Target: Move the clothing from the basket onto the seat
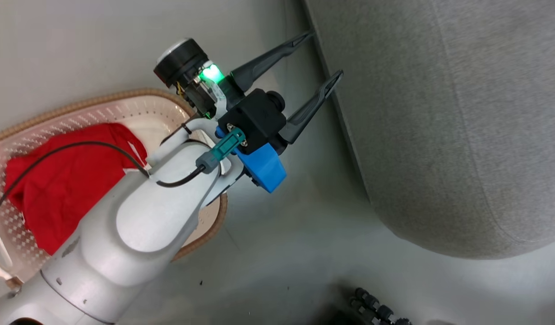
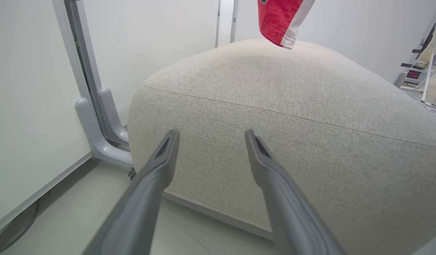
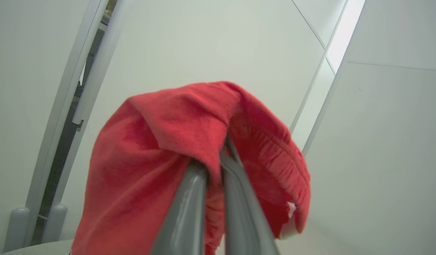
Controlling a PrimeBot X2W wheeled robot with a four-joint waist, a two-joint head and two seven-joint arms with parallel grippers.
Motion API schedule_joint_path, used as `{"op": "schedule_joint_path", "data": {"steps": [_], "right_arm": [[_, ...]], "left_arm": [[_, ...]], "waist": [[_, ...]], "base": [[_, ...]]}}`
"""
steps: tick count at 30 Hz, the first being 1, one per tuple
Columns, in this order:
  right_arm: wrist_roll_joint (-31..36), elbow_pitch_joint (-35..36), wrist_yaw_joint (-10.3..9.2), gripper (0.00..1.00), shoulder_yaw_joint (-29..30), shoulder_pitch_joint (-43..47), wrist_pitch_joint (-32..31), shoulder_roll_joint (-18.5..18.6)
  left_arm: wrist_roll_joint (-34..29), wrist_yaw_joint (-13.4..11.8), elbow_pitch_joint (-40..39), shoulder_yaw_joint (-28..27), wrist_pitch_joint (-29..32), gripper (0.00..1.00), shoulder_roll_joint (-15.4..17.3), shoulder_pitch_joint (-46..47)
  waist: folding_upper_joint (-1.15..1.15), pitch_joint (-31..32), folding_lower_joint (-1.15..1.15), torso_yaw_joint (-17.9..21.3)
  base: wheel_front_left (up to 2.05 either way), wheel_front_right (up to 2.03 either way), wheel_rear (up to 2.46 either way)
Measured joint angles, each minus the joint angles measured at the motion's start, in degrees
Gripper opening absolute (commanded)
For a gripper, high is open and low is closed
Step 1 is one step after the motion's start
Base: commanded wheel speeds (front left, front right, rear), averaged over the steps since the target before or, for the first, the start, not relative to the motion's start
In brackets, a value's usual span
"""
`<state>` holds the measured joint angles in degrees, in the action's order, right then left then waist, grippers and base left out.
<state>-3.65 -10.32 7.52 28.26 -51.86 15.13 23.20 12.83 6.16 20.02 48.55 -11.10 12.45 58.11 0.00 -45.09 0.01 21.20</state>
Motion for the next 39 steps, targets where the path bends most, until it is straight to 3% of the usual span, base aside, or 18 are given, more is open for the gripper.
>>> {"op": "schedule_joint_path", "data": {"steps": [9,26,27,28,29,34,39], "right_arm": [[0.33,-10.83,0.00,0.00,3.03,-2.07,0.00,1.67],[0.98,-26.46,0.00,0.00,2.45,0.63,0.00,-3.34],[0.82,-26.96,0.00,0.34,2.27,0.75,0.00,-3.36],[0.74,-27.18,0.00,0.89,2.22,0.76,0.00,-3.34],[0.41,-27.31,0.00,1.00,2.36,0.76,0.00,-3.30],[-0.48,-25.19,0.00,1.00,2.35,3.96,0.00,-3.38],[-1.35,-16.71,0.00,1.00,2.45,11.69,0.00,-5.55]], "left_arm": [[-0.38,-0.27,-2.50,0.15,1.05,1.00,1.21,1.08],[0.33,-1.33,-3.21,0.37,0.64,1.00,1.52,1.36],[0.33,-1.44,-3.14,0.38,0.44,1.00,1.53,1.36],[0.43,-1.45,-3.02,0.40,0.36,1.00,1.52,1.36],[0.66,-1.47,-2.85,0.43,0.22,1.00,1.47,1.36],[1.26,-1.99,-1.89,0.49,-1.18,1.00,0.70,0.91],[2.78,-2.97,-0.08,-0.36,-3.11,1.00,-0.21,-1.37]], "waist": [[0.00,-5.00,0.00,-1.07],[0.00,-5.44,0.00,-2.98],[0.00,-5.23,-0.01,-3.08],[0.00,-5.00,-0.01,-3.15],[0.00,-4.72,-0.01,-3.23],[0.00,-2.61,0.00,-3.63],[0.00,1.65,-0.01,-4.35]], "base": [[0.00,0.00,0.00],[0.00,0.00,0.00],[0.00,0.00,0.00],[0.00,0.00,0.00],[0.00,0.00,0.00],[0.00,0.00,0.00],[0.00,0.00,0.00]]}}
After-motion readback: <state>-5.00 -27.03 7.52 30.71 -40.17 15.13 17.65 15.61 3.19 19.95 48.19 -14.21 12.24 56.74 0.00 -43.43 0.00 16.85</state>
